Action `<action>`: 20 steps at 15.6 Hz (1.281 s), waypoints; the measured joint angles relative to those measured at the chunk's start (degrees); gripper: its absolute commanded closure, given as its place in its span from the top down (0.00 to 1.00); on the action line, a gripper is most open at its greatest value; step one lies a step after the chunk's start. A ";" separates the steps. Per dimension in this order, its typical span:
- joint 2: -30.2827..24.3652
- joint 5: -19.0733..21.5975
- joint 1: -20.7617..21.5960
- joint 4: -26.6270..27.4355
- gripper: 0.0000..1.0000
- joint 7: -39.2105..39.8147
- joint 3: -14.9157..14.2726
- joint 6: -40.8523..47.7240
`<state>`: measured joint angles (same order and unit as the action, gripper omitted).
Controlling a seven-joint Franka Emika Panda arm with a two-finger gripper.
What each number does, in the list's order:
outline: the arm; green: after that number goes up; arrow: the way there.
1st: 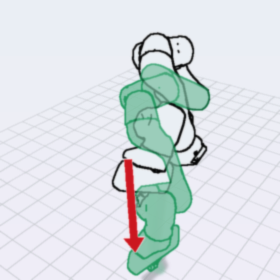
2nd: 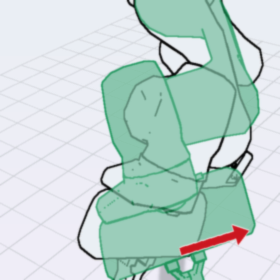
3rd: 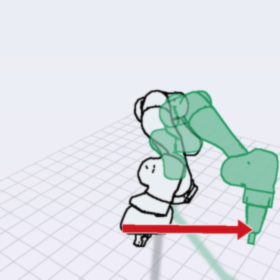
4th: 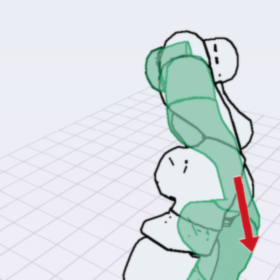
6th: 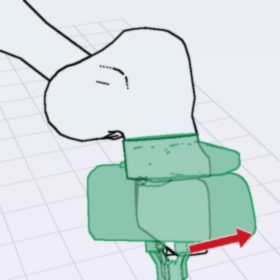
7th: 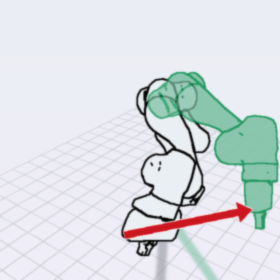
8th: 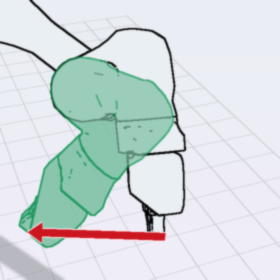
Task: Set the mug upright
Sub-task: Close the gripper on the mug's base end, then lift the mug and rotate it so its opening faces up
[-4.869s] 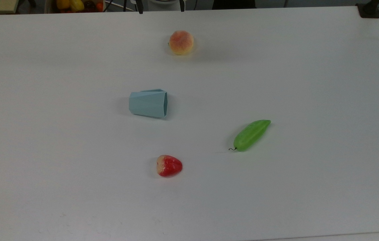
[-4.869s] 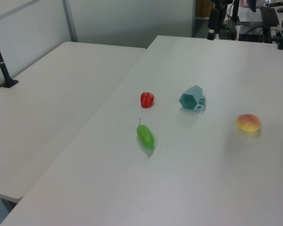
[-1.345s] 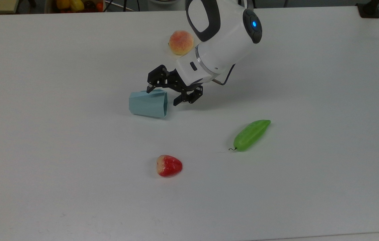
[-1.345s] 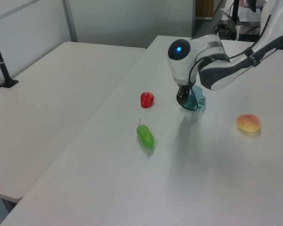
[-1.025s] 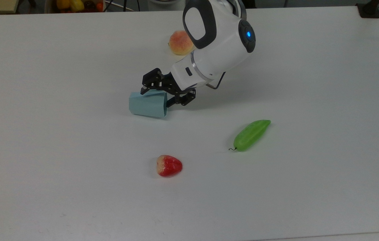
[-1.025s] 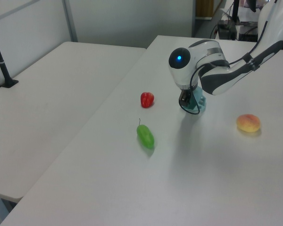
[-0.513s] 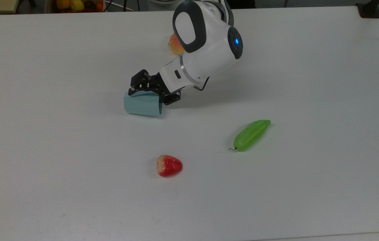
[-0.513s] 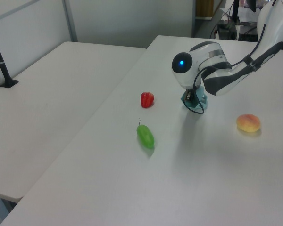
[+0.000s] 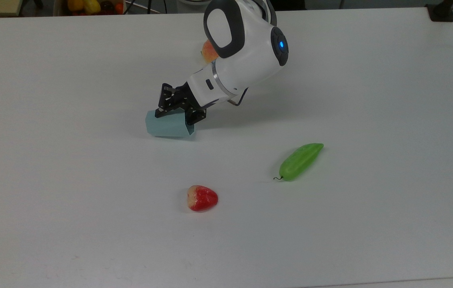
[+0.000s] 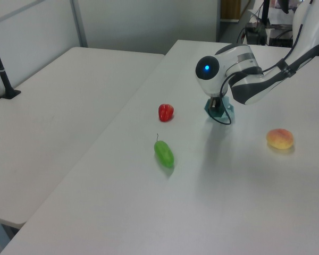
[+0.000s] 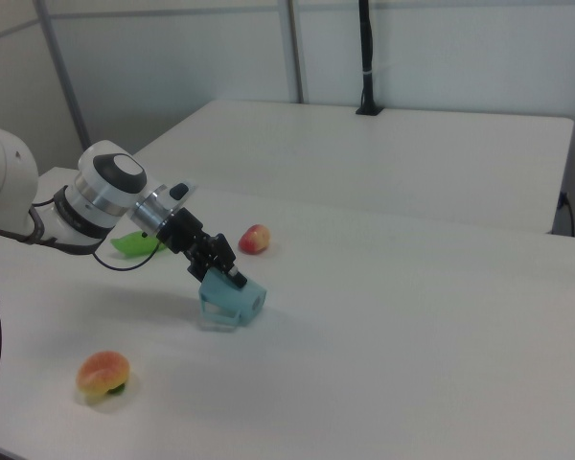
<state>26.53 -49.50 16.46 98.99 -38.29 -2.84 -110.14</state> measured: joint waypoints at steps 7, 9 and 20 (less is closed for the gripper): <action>-3.55 22.93 -2.46 -5.16 0.00 15.08 0.00 -0.87; -4.89 29.35 -3.59 -7.38 0.00 19.39 -0.02 -0.87; -8.24 61.57 -10.98 -11.73 0.00 56.82 -10.77 -0.86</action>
<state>18.30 12.07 5.48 87.26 18.53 -13.60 -111.01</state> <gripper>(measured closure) 0.903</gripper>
